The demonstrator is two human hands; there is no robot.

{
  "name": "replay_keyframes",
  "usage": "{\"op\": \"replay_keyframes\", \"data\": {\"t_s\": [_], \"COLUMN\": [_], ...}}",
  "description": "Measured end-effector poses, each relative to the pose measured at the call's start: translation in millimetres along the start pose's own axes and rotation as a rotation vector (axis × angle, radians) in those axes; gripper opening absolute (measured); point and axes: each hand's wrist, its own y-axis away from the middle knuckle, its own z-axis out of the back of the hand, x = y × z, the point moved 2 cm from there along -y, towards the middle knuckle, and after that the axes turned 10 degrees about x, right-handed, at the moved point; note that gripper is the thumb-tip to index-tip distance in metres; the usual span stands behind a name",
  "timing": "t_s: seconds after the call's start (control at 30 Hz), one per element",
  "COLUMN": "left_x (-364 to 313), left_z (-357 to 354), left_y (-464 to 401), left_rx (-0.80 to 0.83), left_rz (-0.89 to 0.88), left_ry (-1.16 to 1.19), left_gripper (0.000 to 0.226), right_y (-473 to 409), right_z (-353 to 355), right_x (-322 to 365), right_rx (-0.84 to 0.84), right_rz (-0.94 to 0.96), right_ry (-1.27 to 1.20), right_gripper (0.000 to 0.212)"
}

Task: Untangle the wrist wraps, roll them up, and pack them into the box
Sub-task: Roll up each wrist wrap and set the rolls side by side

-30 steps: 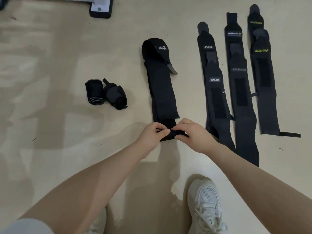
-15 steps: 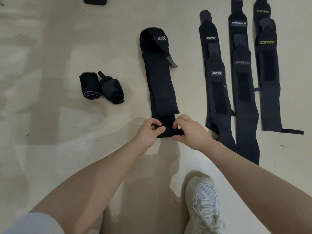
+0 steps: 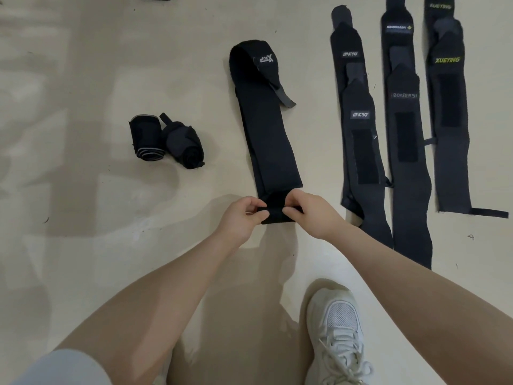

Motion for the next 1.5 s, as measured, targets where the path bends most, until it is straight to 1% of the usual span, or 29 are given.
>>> {"op": "replay_keyframes", "data": {"t_s": [0.1, 0.2, 0.3, 0.4, 0.47, 0.5, 0.6, 0.67, 0.83, 0.93, 1.03, 1.13, 1.2, 1.27, 1.33, 1.43, 1.5], "left_x": [3.5, 10.3, 8.4, -10.7, -22.6, -26.4, -33.2, -38.1, -46.6, -41.6, -32.5, -25.8, -23.0, -20.0, -16.4, -10.3, -6.2], "left_z": [-2.4, -6.7, -10.0, -15.0, -20.7, -24.1, -34.2, -38.0, -34.2, -25.4, -19.8, -22.2, -25.3, -24.9, -23.8, -26.4, -28.1], "left_y": [-4.8, -10.9, -20.4, -30.6, -41.6, -48.1, -64.3, -70.5, -71.3, -65.4, -60.9, -63.9, -67.1, -65.8, -59.9, -50.1, -48.3], "left_rx": [-0.019, 0.020, 0.012, -0.018, 0.010, 0.035, 0.065, 0.035, 0.001, -0.002, 0.040, 0.064, 0.101, 0.148, 0.153, 0.136, 0.169], "left_rz": [0.040, 0.064, -0.017, -0.211, -0.318, -0.332, -0.225, -0.201, -0.206, -0.225, -0.212, -0.200, -0.204, -0.197, -0.214, -0.258, -0.243], "left_ry": [0.002, -0.152, -0.524, -0.832, -1.081, -1.190, -1.400, -1.495, -1.481, -1.525, -1.570, -1.535, -1.447, -1.298, -1.188, -1.204, -1.310], "left_gripper": [0.009, 0.010, 0.022, 0.031, 0.033, 0.035, 0.038, 0.030, 0.024, 0.021, 0.019, 0.019, 0.024, 0.032, 0.034, 0.038, 0.043], "right_y": [-0.4, -2.4, -8.3, -15.8, -20.0, -21.5, -23.3, -24.3, -25.7, -23.5, -20.8, -21.4, -20.3, -19.2, -18.6, -18.9, -16.8], "right_z": [-2.2, -5.0, -8.9, -11.2, -11.9, -12.1, -13.5, -14.9, -17.0, -19.9, -22.3, -24.0, -24.4, -24.6, -24.8, -23.1, -23.3], "right_x": [-2.8, -7.2, -14.7, -22.6, -26.6, -27.6, -29.4, -32.4, -36.3, -35.0, -34.4, -32.8, -32.9, -33.7, -34.1, -34.3, -30.9], "right_rx": [0.019, 0.035, 0.080, 0.120, 0.120, 0.119, 0.121, 0.131, 0.129, 0.114, 0.102, 0.108, 0.113, 0.110, 0.082, 0.000, -0.080], "right_rz": [0.000, -0.041, -0.077, -0.101, -0.105, -0.105, -0.109, -0.117, -0.109, -0.102, -0.110, -0.151, -0.186, -0.211, -0.234, -0.267, -0.286], "right_ry": [0.127, 0.188, 0.297, 0.370, 0.362, 0.353, 0.314, 0.274, 0.236, 0.267, 0.284, 0.251, 0.187, 0.127, 0.089, 0.153, 0.207], "right_gripper": [0.029, 0.032, 0.031, 0.030, 0.031, 0.030, 0.030, 0.029, 0.029, 0.029, 0.028, 0.027, 0.027, 0.028, 0.028, 0.031, 0.030]}}
